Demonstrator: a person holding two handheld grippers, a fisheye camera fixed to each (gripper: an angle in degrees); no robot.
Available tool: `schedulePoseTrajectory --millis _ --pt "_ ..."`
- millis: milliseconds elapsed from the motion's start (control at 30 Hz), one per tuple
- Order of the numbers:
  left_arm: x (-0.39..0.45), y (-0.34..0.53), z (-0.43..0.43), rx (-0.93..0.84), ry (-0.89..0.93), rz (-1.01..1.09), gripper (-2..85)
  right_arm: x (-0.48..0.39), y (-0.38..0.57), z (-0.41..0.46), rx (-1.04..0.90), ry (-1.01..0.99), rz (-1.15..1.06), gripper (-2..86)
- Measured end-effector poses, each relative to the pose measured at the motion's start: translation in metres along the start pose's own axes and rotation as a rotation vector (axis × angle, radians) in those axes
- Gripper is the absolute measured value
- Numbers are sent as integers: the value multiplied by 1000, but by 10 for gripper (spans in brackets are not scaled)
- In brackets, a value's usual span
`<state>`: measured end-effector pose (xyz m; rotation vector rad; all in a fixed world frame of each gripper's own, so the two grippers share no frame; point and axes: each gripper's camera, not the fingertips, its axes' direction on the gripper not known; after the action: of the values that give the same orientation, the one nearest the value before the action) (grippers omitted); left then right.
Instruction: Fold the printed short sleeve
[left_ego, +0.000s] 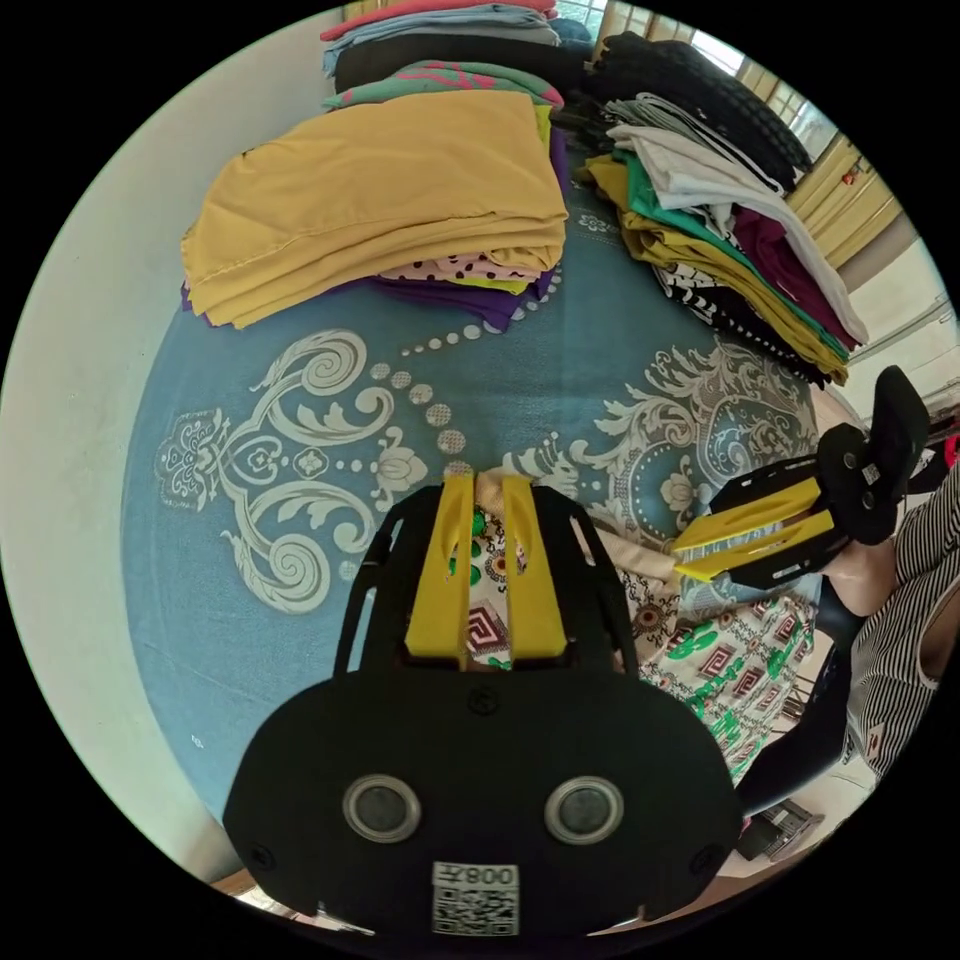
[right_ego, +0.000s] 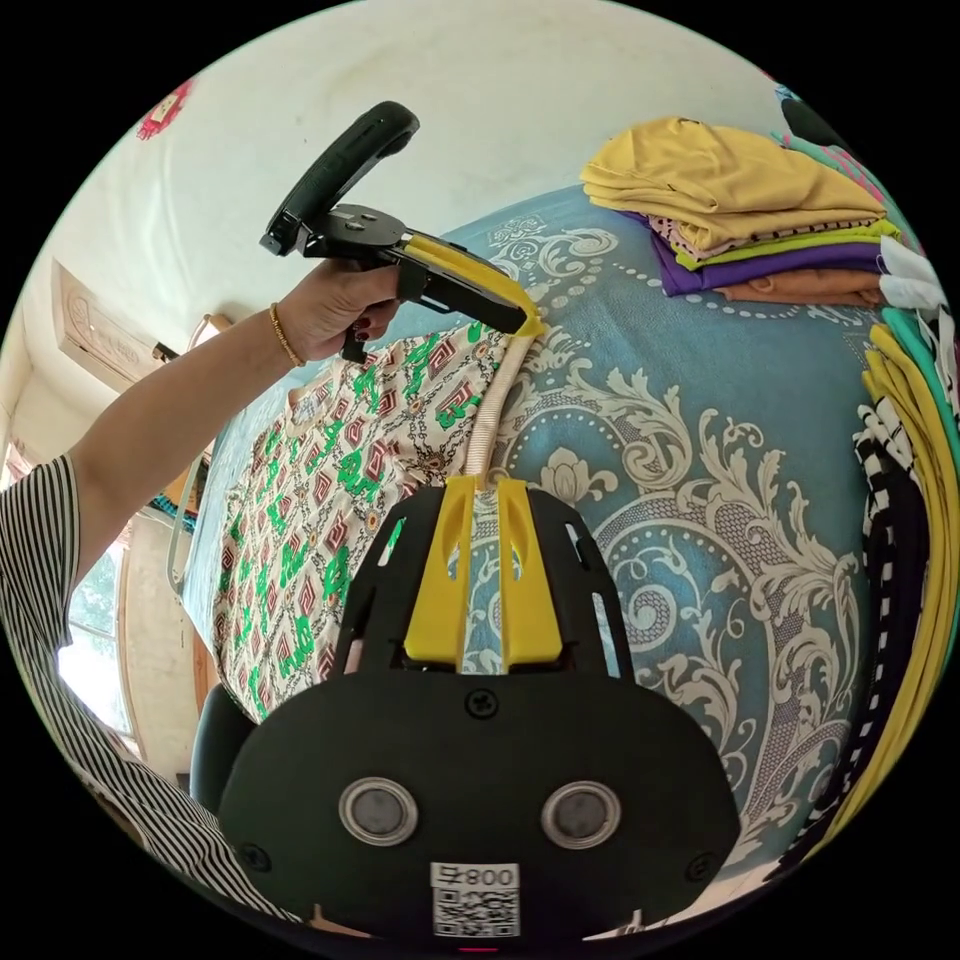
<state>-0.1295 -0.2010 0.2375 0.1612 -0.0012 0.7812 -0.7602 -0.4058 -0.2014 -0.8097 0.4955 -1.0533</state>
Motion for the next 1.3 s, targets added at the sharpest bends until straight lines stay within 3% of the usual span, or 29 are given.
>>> schedulePoseTrajectory --millis 333,700,1000,1300 --pt "-30 8 -40 117 7 -55 9 -12 13 0 19 63 -53 9" --pt "-85 111 -82 299 107 -253 6 -51 32 -19 180 36 -221 4" --pt "-122 194 -55 306 182 -415 7 -88 34 2 87 -28 -424 4" --pt "-141 231 -35 300 203 -440 13 -115 31 29 -30 -29 -541 5"
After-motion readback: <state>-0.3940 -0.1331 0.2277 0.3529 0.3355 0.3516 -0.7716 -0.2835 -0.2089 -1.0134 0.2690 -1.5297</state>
